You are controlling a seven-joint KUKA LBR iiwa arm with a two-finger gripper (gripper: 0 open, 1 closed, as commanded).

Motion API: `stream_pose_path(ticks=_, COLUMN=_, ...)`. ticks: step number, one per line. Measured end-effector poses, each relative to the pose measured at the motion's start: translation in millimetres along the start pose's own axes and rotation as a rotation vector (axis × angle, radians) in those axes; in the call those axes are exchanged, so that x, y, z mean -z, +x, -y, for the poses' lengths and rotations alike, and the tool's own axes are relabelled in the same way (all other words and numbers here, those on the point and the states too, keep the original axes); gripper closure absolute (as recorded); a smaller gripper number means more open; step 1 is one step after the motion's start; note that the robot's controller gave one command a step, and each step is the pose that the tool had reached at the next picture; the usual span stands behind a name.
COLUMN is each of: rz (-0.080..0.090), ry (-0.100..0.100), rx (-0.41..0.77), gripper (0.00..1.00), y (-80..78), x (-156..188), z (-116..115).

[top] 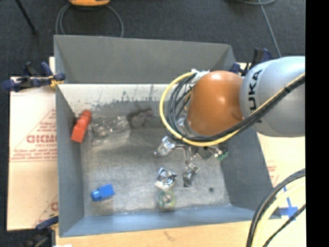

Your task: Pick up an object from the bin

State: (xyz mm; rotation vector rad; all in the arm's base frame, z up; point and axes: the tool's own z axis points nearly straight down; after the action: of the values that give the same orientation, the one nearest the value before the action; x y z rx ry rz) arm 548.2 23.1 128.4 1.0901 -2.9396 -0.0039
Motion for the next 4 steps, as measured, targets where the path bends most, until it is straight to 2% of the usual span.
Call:
stream_pose_path(ticks=1, rz=0.005, ry=0.003, rx=0.083, gripper=0.00, y=6.8, x=-26, z=-28)
stream_pose_path(ticks=2, rz=0.007, ry=0.007, rx=0.422, gripper=0.00, y=5.0, x=-53, z=-17)
stream_pose_path(ticks=3, rz=0.008, ry=0.008, rx=0.550, gripper=0.00, y=-3.9, x=-50, z=-21)
stream_pose_path(ticks=4, rz=0.007, ry=0.009, rx=0.747, gripper=0.00, y=-11.9, x=-52, z=-16)
